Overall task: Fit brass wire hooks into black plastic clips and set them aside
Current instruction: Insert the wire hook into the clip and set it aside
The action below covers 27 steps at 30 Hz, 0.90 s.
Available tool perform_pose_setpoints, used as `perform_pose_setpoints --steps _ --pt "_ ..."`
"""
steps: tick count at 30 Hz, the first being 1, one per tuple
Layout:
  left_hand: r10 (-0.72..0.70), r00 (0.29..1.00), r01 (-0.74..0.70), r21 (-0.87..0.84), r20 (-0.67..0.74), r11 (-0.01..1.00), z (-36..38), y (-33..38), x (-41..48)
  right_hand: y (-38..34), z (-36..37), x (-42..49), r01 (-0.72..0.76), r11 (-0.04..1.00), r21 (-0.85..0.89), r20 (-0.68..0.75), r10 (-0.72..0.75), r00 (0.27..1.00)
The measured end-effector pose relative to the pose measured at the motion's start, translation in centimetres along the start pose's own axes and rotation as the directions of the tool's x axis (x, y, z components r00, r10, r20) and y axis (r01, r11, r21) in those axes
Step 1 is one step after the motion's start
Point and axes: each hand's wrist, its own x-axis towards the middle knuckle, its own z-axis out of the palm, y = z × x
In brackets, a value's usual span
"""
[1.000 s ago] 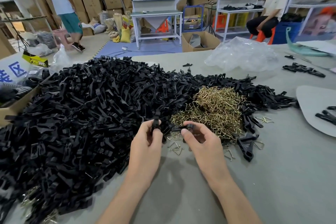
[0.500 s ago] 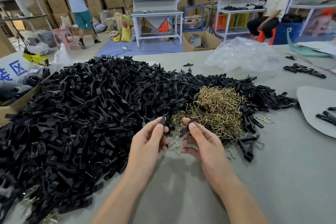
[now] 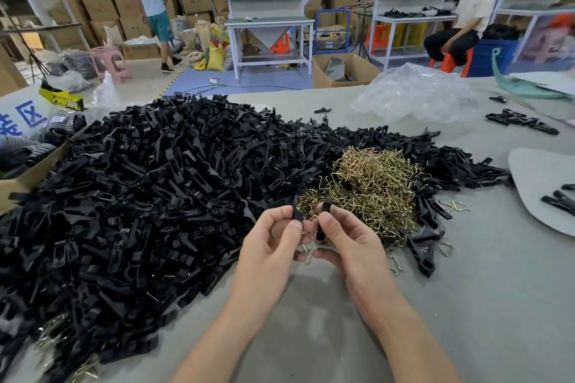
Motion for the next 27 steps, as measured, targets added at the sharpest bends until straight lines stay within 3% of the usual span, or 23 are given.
perform_pose_setpoints --steps 4,9,16,24,27 --pt "0.011 1.000 -0.011 0.034 0.005 0.999 0.1 -0.3 0.0 0.0 0.0 0.0 0.048 0.987 -0.156 -0.049 -0.057 0.997" --pt "-0.026 1.000 0.026 0.023 0.006 0.999 0.4 -0.7 0.0 0.2 0.2 -0.3 0.091 0.970 -0.225 0.039 -0.085 0.996" --pt "-0.067 0.996 0.069 0.026 -0.052 0.997 -0.1 -1.0 0.5 0.6 0.6 0.0 -0.054 0.996 -0.073 0.039 0.057 0.998" --pt "-0.054 0.998 0.055 0.037 -0.020 0.998 -0.2 -1.0 0.5 0.5 0.0 0.3 -0.050 0.995 -0.083 0.072 0.056 0.996" --pt "-0.038 0.999 0.039 0.012 -0.028 0.999 -0.2 -0.9 0.6 0.3 0.0 0.2 -0.052 0.999 0.000 0.081 0.052 0.995"
